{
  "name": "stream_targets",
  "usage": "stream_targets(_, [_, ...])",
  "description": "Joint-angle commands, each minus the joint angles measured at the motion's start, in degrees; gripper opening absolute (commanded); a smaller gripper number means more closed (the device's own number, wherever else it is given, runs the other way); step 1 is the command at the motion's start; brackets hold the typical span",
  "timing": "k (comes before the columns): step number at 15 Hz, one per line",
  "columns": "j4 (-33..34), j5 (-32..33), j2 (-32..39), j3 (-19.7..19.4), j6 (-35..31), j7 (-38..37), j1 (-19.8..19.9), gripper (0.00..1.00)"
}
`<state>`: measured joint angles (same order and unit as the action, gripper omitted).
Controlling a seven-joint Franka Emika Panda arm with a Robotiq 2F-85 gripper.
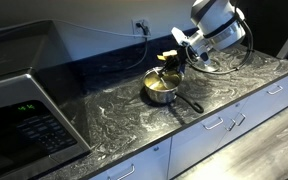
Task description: Pick up the spoon, stir in the pot to mix the objects, put the spoon back on the table and then, pick up the lid and close the pot
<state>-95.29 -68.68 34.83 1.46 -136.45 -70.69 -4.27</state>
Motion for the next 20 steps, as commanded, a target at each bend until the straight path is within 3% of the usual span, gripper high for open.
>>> stream_targets(1, [-0.7, -0.3, -1.1, 0.4, 0.5, 0.8, 0.6, 0.03])
stream_targets(10, [1.2, -3.5, 0.4, 2.7, 1.8, 12.3, 1.1, 0.03])
stream_targets(14, [1.1, -5.9, -0.1, 3.8, 6.2, 12.3, 1.7, 0.03])
stream_targets(20, [-0.4, -2.5, -1.4, 1.5, 10.1, 7.0, 0.4, 0.03])
